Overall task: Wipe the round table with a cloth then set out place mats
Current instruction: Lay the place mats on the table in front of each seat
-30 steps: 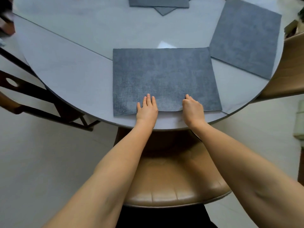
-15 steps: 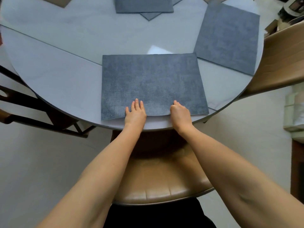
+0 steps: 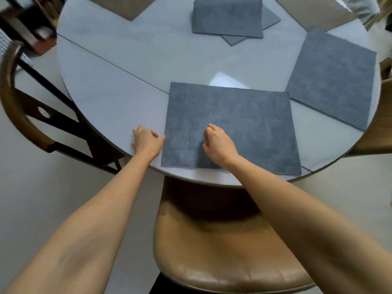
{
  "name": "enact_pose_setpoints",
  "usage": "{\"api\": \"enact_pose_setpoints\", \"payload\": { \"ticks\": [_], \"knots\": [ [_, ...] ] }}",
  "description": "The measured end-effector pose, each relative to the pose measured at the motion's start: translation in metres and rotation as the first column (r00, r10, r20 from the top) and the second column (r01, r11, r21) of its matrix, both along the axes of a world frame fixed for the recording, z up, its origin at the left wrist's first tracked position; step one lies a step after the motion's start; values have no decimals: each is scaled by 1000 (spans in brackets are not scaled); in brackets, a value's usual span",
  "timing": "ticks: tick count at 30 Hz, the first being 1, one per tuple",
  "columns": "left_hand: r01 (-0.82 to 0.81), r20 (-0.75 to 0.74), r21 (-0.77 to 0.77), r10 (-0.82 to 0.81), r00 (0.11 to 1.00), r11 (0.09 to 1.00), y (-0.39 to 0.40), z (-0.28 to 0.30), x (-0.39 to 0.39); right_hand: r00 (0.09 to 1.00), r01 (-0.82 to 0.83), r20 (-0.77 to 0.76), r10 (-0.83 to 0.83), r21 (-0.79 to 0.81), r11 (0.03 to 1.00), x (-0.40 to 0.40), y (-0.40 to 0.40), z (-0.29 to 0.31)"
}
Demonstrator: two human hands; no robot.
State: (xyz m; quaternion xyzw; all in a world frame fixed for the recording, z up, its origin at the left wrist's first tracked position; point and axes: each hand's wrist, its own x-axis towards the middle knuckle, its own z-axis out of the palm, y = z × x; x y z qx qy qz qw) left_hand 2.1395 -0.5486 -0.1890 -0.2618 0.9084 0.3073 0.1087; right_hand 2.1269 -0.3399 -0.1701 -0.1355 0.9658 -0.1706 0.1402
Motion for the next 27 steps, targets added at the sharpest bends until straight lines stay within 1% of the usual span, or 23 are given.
{"api": "enact_pose_setpoints", "payload": {
  "ticks": [1, 2, 4, 6, 9, 12, 14, 16, 18, 23, 27],
  "knots": [
    [-24, -12, 42, 25, 1000, 999, -8, -1, 0, 999, -53, 11, 53, -2, 999, -9, -20, -3],
    [-8, -16, 76, 9, 1000, 997, -3, 0, 1, 995, -102, 21, 102, 3, 995, -13, -28, -5],
    [24, 1, 94, -25, 1000, 995, -6, -1, 4, 976, -217, 32, 215, 43, 975, -23, -52, -10],
    [33, 19, 87, -34, 999, 996, -11, -6, 7, 967, -256, 37, 254, 80, 963, -27, -69, -16],
    [31, 27, 78, -33, 999, 996, -18, -12, 10, 967, -247, 81, 240, 78, 966, -23, -80, -22],
    [64, 79, 62, -69, 994, 996, -20, -15, 14, 967, -230, 119, 223, 46, 972, -17, -82, -23],
    [111, 117, 47, -116, 986, 993, -20, -17, 17, 980, -192, 67, 188, 46, 980, -19, -83, -22],
    [138, 135, 65, -145, 980, 988, -22, -20, 19, 991, -128, -35, 131, 64, 990, -25, -91, -22],
    [120, 108, 96, -130, 986, 988, -22, -17, 20, 991, -91, -85, 99, 94, 991, -33, -102, -21],
    [3, 122, 190, -27, 992, 982, -22, -27, 18, 996, -78, 45, 71, 184, 980, -43, -135, -25],
    [91, 122, 202, -117, 986, 975, -22, -15, 18, 996, -41, 86, 23, 222, 974, -44, -151, -25]
  ]
}}
